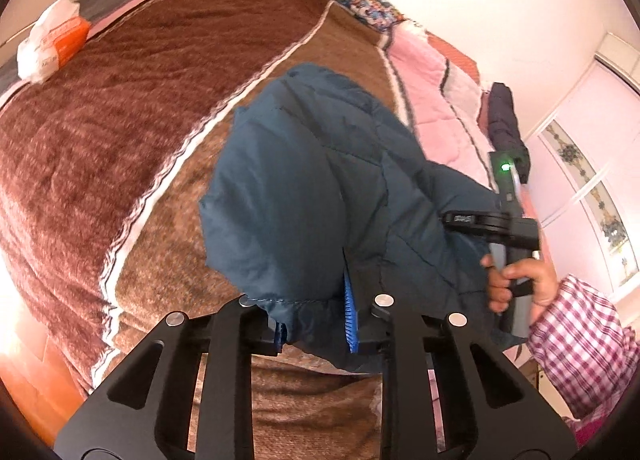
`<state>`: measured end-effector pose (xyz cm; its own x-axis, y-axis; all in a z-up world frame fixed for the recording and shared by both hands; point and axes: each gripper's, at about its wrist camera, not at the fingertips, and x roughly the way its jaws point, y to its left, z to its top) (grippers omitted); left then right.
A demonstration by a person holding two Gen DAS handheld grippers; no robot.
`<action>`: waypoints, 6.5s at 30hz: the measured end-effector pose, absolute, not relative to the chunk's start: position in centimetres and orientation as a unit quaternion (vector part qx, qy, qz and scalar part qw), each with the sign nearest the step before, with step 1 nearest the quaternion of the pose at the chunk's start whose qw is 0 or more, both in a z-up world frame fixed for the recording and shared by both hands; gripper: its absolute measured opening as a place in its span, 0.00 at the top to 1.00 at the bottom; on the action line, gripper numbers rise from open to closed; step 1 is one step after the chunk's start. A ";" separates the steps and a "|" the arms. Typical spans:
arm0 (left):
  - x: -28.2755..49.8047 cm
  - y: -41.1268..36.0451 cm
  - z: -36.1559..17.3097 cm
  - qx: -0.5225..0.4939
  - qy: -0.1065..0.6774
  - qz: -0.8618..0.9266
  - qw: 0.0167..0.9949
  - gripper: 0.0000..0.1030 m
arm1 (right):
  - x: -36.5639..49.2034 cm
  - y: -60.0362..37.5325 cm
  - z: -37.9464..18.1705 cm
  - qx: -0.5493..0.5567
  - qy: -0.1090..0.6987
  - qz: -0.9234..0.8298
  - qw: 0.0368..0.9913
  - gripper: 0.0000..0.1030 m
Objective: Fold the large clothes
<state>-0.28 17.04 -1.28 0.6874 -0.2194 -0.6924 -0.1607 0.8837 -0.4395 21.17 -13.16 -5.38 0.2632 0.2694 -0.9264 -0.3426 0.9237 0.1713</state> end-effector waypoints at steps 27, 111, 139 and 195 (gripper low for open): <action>-0.6 14.7 2.3 -0.206 0.373 -0.036 0.904 0.80 | 12.2 -17.0 -4.2 0.012 0.587 0.254 0.769 0.90; 3.7 -19.5 9.3 0.018 0.396 -0.431 0.811 0.40 | 3.5 -48.4 1.2 0.286 0.446 0.121 0.840 0.93; 6.9 0.2 2.2 -0.170 0.453 -0.193 0.854 0.39 | 15.3 -36.6 -0.2 0.163 0.552 0.132 0.807 1.00; 12.0 -6.5 -2.6 -0.153 0.519 -0.215 0.813 0.14 | 11.5 -47.9 -6.4 0.315 0.565 0.063 0.760 0.33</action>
<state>11.97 -6.48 -2.64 0.3690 -0.5092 -0.7776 0.1915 0.8603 -0.4725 11.48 -47.93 -6.38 0.3534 0.4516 -0.8192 0.2595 0.7940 0.5497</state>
